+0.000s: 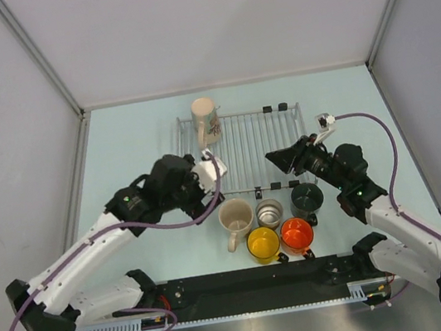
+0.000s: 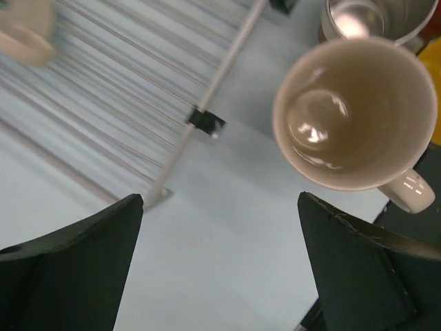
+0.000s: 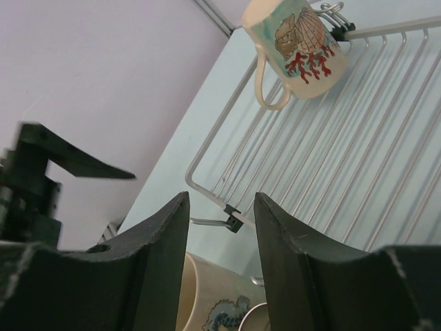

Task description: Load the cups into the dish rack

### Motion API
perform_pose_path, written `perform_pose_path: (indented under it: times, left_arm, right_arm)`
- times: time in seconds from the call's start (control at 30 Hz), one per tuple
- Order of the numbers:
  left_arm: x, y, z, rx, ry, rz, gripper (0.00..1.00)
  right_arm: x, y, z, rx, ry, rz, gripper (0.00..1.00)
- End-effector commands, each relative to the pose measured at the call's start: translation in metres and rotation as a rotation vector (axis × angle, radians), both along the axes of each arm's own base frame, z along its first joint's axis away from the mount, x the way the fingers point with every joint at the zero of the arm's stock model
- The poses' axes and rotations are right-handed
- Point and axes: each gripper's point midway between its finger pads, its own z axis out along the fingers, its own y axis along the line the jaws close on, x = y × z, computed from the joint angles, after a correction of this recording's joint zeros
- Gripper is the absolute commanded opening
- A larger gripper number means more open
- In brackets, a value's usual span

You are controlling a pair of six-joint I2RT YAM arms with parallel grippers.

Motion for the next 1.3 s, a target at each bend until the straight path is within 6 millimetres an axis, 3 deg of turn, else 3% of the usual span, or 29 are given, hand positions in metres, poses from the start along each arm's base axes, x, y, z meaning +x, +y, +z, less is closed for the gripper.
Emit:
perform_pose_path:
  times: [0.0, 0.03, 0.2, 0.33, 0.6, 0.77, 1.0, 1.1, 1.23, 1.27]
  left_arm:
    - [-0.021, -0.006, -0.063, 0.103, 0.137, -0.03, 0.99]
    - [-0.02, -0.006, -0.074, 0.132, 0.155, -0.025, 0.98]
    - [-0.008, -0.021, -0.077, 0.129, 0.155, -0.025, 0.98]
    - [-0.008, -0.031, -0.056, 0.09, 0.149, -0.055, 0.96]
    - [-0.019, -0.021, -0.002, -0.016, 0.05, -0.091, 0.98]
    - [-0.02, -0.038, -0.012, -0.032, 0.125, -0.11, 0.97]
    - [-0.006, -0.059, -0.058, 0.037, 0.217, -0.095, 0.94]
    - [-0.005, -0.062, -0.067, 0.042, 0.225, -0.099, 0.93]
    - [-0.008, -0.067, -0.072, 0.033, 0.254, -0.111, 0.78]
    - [-0.008, -0.068, -0.074, 0.031, 0.259, -0.114, 0.66]
  right_arm:
    - [0.003, -0.005, 0.002, 0.02, 0.001, -0.026, 0.48]
    - [0.003, -0.005, 0.002, 0.025, 0.004, -0.024, 0.48]
    - [0.0, -0.004, 0.004, 0.029, -0.006, -0.013, 0.48]
    - [0.001, -0.003, 0.003, 0.023, -0.004, -0.004, 0.48]
    - [0.002, 0.0, 0.001, 0.026, 0.011, 0.008, 0.48]
    - [0.001, -0.001, 0.003, 0.028, 0.005, 0.004, 0.47]
    - [0.0, -0.003, 0.005, 0.03, -0.001, -0.001, 0.47]
    - [0.0, -0.005, 0.006, 0.029, -0.004, -0.007, 0.47]
    - [0.002, -0.006, 0.003, 0.028, 0.007, -0.016, 0.47]
    - [0.002, -0.005, 0.003, 0.027, 0.006, -0.013, 0.46]
